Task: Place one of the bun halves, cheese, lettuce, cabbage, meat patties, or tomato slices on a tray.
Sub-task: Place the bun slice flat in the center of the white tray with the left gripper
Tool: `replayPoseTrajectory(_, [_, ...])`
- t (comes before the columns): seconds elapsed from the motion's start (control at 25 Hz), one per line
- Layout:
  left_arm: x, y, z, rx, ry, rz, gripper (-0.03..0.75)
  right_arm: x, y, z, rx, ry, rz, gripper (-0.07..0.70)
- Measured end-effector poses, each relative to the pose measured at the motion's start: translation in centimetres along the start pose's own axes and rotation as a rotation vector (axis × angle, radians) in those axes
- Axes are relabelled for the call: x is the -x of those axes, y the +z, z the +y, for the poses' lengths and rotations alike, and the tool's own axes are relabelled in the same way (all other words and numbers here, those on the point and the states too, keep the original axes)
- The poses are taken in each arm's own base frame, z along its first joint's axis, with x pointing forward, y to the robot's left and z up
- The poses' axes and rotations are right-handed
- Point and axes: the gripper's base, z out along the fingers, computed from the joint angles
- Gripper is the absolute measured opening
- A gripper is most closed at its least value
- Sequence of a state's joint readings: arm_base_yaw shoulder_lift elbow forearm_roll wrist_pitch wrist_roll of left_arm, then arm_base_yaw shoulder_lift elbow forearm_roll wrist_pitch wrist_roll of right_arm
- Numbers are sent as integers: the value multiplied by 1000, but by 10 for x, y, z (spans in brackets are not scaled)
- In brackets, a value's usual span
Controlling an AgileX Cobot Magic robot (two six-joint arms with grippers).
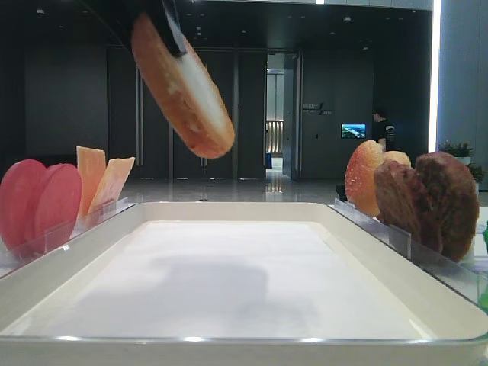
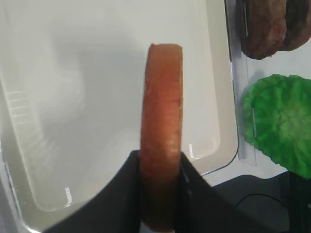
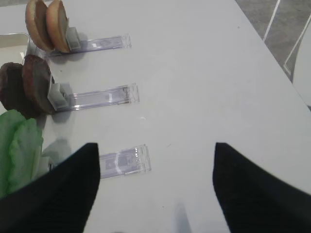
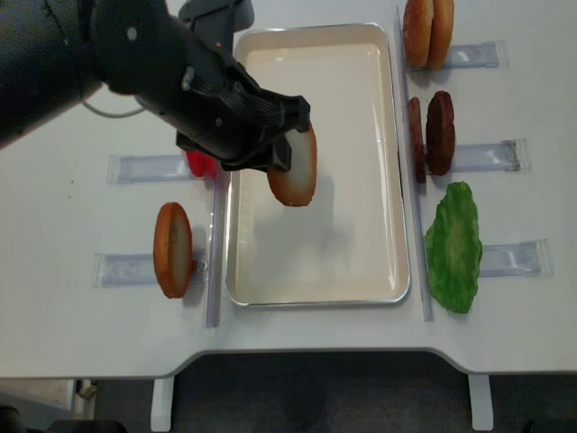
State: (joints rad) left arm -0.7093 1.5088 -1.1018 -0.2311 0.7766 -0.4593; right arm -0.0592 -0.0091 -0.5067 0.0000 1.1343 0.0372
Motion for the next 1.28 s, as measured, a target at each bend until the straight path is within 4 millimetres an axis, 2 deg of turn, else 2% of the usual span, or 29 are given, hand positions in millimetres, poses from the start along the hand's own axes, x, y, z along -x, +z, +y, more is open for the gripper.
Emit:
replayPoseTrajectory(0.32, [13, 40, 3, -107, -15, 46, 125, 0, 0, 0, 0, 0, 0, 472])
replayPoseTrajectory(0.68, [14, 89, 5, -159, -25, 102, 125, 0, 0, 0, 0, 0, 0, 472])
replayPoseTrajectory(0.88, [14, 103, 10, -164, -32, 65, 125, 0, 0, 0, 0, 0, 0, 472])
replayPoseTrajectory(1.28, [7, 115, 17, -157, -45, 83, 125, 0, 0, 0, 0, 0, 0, 472])
